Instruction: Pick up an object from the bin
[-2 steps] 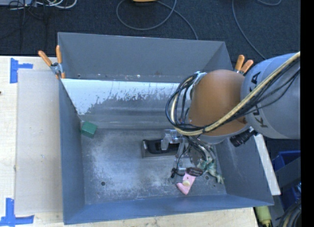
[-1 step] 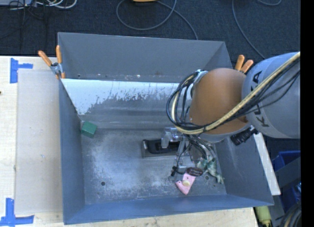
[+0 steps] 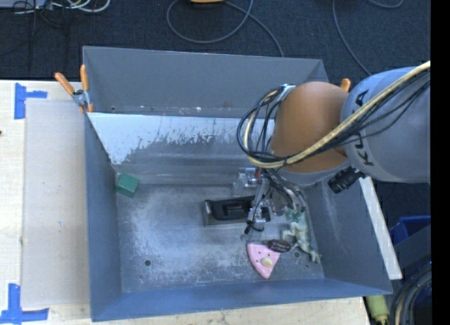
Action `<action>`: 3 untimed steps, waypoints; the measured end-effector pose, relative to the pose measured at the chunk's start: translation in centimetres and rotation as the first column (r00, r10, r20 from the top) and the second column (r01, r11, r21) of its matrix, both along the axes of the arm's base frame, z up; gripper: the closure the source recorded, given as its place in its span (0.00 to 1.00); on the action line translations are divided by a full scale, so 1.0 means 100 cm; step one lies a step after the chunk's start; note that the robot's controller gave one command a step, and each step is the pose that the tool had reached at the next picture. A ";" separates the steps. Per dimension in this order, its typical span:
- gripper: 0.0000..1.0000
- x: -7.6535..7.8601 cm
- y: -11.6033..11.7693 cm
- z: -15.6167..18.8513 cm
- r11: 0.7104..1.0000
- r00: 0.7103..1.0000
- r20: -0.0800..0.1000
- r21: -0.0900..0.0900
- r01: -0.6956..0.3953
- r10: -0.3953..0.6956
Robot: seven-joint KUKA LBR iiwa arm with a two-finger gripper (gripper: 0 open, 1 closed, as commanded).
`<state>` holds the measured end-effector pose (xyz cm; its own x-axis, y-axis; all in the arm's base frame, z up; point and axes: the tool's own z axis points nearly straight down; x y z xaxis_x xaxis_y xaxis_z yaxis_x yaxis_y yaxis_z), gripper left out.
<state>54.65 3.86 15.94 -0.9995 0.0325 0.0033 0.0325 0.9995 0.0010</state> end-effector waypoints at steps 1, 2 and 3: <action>1.00 -0.021 -0.020 -0.023 1.000 1.000 -0.003 -0.001 -0.010 0.010; 0.00 -0.022 -0.020 -0.023 1.000 1.000 -0.002 -0.001 -0.008 0.008; 0.00 -0.022 -0.020 -0.023 1.000 1.000 -0.002 -0.001 -0.008 0.008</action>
Offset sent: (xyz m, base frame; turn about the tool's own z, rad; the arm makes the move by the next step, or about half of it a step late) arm 0.0000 0.0000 0.0000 0.0000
